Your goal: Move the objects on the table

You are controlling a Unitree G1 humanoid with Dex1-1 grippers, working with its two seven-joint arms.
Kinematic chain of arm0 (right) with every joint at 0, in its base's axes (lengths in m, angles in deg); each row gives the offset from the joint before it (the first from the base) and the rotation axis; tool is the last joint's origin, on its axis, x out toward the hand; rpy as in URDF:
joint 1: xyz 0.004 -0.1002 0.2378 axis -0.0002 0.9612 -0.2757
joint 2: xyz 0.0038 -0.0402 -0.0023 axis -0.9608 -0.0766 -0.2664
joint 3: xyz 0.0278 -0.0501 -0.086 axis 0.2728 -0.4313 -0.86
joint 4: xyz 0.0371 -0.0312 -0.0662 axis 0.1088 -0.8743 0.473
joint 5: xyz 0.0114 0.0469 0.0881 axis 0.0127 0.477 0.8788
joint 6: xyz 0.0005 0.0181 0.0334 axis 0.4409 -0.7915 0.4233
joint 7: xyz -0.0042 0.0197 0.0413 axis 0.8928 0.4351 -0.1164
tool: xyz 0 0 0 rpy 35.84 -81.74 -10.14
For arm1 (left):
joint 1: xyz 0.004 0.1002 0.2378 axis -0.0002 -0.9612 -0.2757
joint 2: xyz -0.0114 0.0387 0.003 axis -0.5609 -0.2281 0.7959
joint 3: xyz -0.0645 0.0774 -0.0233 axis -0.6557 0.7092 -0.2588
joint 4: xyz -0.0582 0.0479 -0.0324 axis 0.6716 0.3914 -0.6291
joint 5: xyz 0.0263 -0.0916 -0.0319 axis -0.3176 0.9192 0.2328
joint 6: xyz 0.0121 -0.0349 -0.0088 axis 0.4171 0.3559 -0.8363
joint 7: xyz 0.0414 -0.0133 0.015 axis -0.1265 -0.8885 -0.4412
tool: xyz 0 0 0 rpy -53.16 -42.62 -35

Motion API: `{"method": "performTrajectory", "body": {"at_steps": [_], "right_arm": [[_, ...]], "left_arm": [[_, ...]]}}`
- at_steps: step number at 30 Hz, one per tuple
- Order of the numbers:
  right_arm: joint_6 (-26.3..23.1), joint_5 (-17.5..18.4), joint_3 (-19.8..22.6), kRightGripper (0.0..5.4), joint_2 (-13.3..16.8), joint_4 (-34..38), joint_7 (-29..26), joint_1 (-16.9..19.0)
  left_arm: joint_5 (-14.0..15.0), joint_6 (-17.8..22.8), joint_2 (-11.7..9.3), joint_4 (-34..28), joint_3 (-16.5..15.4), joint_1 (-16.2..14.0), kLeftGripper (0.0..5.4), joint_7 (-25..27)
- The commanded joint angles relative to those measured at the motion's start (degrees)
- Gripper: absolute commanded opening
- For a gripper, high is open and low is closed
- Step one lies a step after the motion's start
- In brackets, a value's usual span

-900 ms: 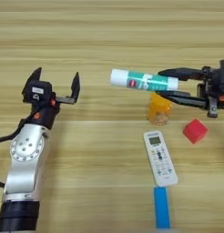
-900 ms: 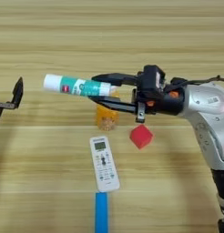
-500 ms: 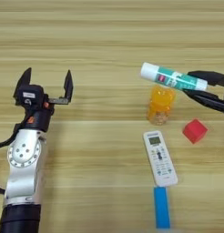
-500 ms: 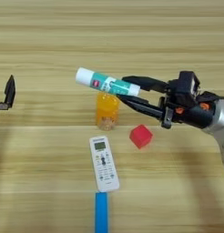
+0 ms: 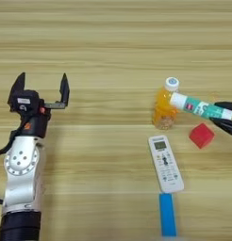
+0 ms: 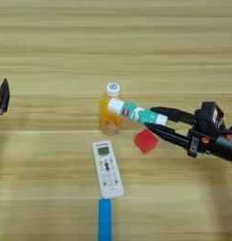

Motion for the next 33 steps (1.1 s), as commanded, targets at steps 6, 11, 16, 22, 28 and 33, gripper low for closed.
{"method": "performTrajectory", "body": {"at_steps": [6,11,16,22,28,33], "right_arm": [[6.33,-6.42,-2.92,1.65,0.55,-7.94,-2.48,3.58],[8.16,-9.27,-5.16,1.65,0.18,-10.33,-1.74,3.81],[9.58,-11.61,-7.55,1.65,-0.21,-12.00,-0.90,3.72],[10.52,-13.11,-9.11,1.65,-0.17,-13.12,0.06,3.51],[10.71,-14.22,-10.92,1.65,-0.43,-13.89,1.11,2.89],[11.19,-15.05,-12.16,1.65,-0.59,-14.95,1.87,2.31]], "left_arm": [[0.67,-1.54,-0.71,2.52,-0.92,1.28,5.40,0.08],[0.88,-2.00,-0.87,3.25,-1.21,1.62,5.40,0.46],[1.25,-1.60,-0.96,3.55,-1.49,1.87,5.40,0.67],[1.30,-1.70,-0.99,4.28,-1.43,1.97,5.40,0.89],[1.59,-0.64,-0.95,4.89,-1.00,1.74,5.40,1.37],[1.17,-0.01,-1.13,6.21,-0.39,1.76,5.40,1.68]]}}
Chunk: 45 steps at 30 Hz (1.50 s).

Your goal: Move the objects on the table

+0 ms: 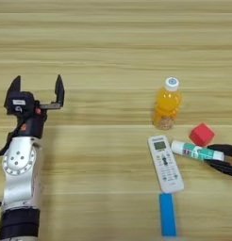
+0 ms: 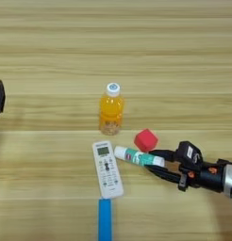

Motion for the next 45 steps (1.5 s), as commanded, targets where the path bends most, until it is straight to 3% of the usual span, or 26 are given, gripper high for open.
{"method": "performTrajectory", "body": {"at_steps": [1,8,17,26,28,31,35,39,45], "right_arm": [[0.38,-1.31,-1.17,1.65,-0.29,-0.95,0.87,-1.08],[0.76,-1.47,-1.87,1.70,-0.06,-1.73,1.15,-1.44],[0.63,-0.73,-1.66,3.17,0.07,-1.07,1.03,-1.29],[-1.71,7.64,3.23,4.13,-3.86,4.57,5.63,-5.55],[-1.67,8.06,3.69,4.46,-5.02,6.05,7.69,-6.99],[-1.77,7.36,3.45,4.80,-6.98,8.08,11.68,-9.46],[-2.84,4.90,2.34,5.31,-9.57,7.63,17.95,-15.30],[-4.42,2.51,-0.04,5.36,-12.01,6.45,21.99,-19.48],[-6.74,0.14,-2.83,5.36,-14.72,4.56,25.35,-22.65]], "left_arm": [[-0.51,1.42,-0.80,1.19,0.69,0.56,5.40,0.48],[-0.68,1.58,-0.94,2.10,1.28,0.62,5.40,0.68],[-0.57,1.72,-0.86,1.83,1.80,0.25,5.40,1.00],[-0.61,1.51,-0.71,1.95,2.06,0.14,5.40,1.04],[-0.72,1.50,-0.65,1.95,2.15,0.15,5.40,0.97],[-0.92,1.45,-0.51,2.05,2.20,0.23,5.40,0.68],[-1.33,1.23,-0.21,2.48,2.15,0.37,5.40,-0.07],[-1.89,1.22,0.02,2.90,2.37,0.66,5.40,-0.95],[-2.36,1.09,0.37,3.47,2.41,1.00,5.40,-1.54]]}}
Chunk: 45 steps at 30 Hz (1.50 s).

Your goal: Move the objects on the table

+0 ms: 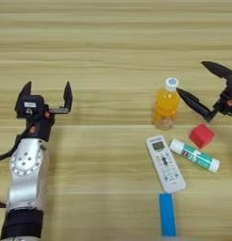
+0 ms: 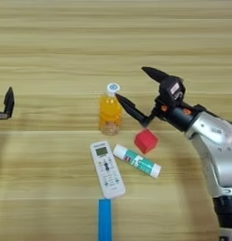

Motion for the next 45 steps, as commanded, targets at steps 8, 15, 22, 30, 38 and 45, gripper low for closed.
{"method": "performTrajectory", "body": {"at_steps": [8,15,22,30,38,45], "right_arm": [[-3.39,-3.04,-3.55,5.36,-3.08,-4.22,2.75,-3.91],[-5.05,-5.27,-5.46,5.36,-4.42,-7.77,3.80,-4.55],[-6.11,-7.23,-6.88,4.86,-5.06,-10.62,3.74,-4.81],[-5.90,-7.73,-7.60,3.86,-5.28,-11.29,2.64,-4.65],[-5.66,-7.72,-7.81,3.57,-5.17,-10.56,1.58,-4.11],[-5.71,-7.20,-7.64,3.57,-5.07,-8.26,0.88,-4.10]], "left_arm": [[-0.47,-0.17,0.17,1.57,0.28,1.36,5.40,-0.81],[-0.44,-0.30,0.08,2.07,0.24,1.74,5.40,-0.74],[-0.42,-0.35,0.02,2.30,0.21,2.01,5.40,-0.73],[-0.44,-0.56,0.04,2.51,0.16,2.14,5.40,-0.74],[-0.52,-0.73,0.24,2.42,0.36,1.93,5.40,-0.76],[-0.77,-0.83,0.51,2.36,0.60,1.85,5.40,-0.95]]}}
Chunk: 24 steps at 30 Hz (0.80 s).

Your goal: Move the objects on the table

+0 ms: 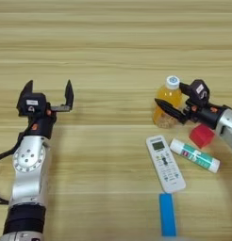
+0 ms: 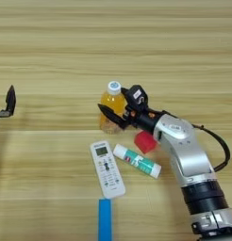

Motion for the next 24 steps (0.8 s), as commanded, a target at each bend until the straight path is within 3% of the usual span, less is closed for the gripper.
{"method": "performTrajectory", "body": {"at_steps": [1,14,24], "right_arm": [[-0.75,0.30,0.09,3.57,0.59,2.76,-0.81,-0.33],[-5.96,2.71,-0.57,3.57,-0.34,13.90,-1.22,-3.30],[-9.24,4.05,-8.27,3.57,-3.17,19.83,-3.53,-1.66]], "left_arm": [[-0.70,-0.20,0.26,0.16,0.48,0.12,5.40,-0.46],[-0.93,-0.49,0.44,0.44,0.91,-0.03,5.40,-0.95],[-0.86,-0.65,0.37,0.53,1.19,-0.20,5.40,-1.19]]}}
